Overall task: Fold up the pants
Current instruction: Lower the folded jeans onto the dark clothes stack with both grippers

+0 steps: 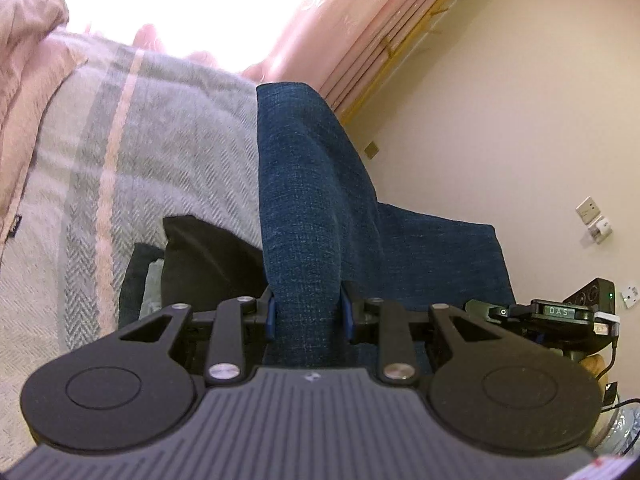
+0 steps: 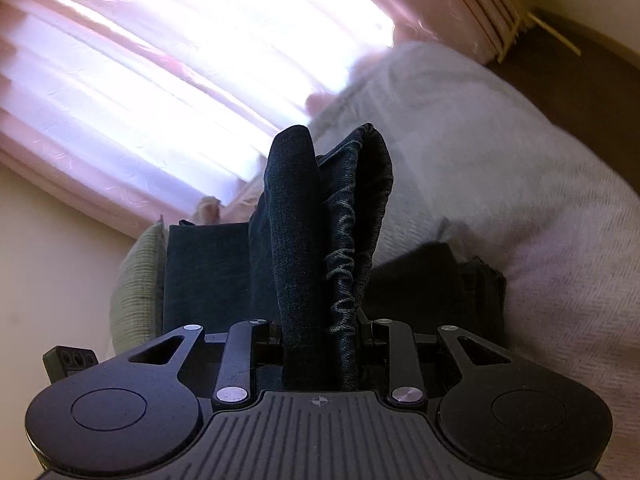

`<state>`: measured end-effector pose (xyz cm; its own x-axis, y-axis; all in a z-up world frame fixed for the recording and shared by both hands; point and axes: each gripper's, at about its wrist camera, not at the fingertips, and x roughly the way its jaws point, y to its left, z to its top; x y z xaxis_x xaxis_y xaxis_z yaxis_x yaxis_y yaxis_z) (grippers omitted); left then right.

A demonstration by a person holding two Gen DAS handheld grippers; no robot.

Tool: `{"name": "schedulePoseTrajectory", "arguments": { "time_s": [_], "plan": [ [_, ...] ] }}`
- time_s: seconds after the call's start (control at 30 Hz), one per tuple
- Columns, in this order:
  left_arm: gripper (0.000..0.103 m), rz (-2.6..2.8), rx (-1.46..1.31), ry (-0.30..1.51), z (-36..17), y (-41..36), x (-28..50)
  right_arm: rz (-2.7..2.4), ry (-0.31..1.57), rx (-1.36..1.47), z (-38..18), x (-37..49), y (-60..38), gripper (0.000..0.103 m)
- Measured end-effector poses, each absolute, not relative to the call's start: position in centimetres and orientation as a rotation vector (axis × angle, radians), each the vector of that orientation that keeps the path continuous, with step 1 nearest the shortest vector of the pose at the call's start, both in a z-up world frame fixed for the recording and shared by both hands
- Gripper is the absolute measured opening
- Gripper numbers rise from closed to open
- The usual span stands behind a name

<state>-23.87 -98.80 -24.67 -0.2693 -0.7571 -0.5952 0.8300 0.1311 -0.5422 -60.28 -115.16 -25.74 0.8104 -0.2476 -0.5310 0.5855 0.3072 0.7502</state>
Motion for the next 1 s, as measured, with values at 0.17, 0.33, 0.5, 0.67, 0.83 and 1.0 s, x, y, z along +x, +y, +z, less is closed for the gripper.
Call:
{"name": "schedulePoseTrajectory", "arguments": {
  "time_s": [0.17, 0.33, 0.5, 0.67, 0.83, 1.0],
  "plan": [
    [0.026, -1.49, 0.147, 1.103, -28.3, -99.7, -23.3, -0.568, 0.396, 1.246, -30.5, -60.4, -116.5, 0.026],
    [0.041, -1.439, 0.158, 1.12, -31.5, -99.6, -22.5, -0.582, 0.379, 1.244, -32.4, -61.4, -116.4, 0.036],
    [0.052, -1.394, 0.189, 1.014, -29.9, -97.2, -20.6, -0.718, 0.44, 1.067, -28.5, -63.4, -113.8, 0.048],
    [0.042, -1.338, 0.249, 0.768, -25.4, -98.2, -22.1, -0.957, 0.438, 0.589, -22.4, -60.5, -111.1, 0.048],
    [0.032, -1.356, 0.371, 0.584, -24.4, -102.0, -28.2, -0.981, 0.529, 0.191, -22.8, -53.4, -109.6, 0.012],
    [0.029, -1.295, 0.472, 0.622, -28.5, -104.6, -30.5, -1.016, 0.659, 0.134, -29.2, -52.6, -110.8, 0.005]
  ]
}}
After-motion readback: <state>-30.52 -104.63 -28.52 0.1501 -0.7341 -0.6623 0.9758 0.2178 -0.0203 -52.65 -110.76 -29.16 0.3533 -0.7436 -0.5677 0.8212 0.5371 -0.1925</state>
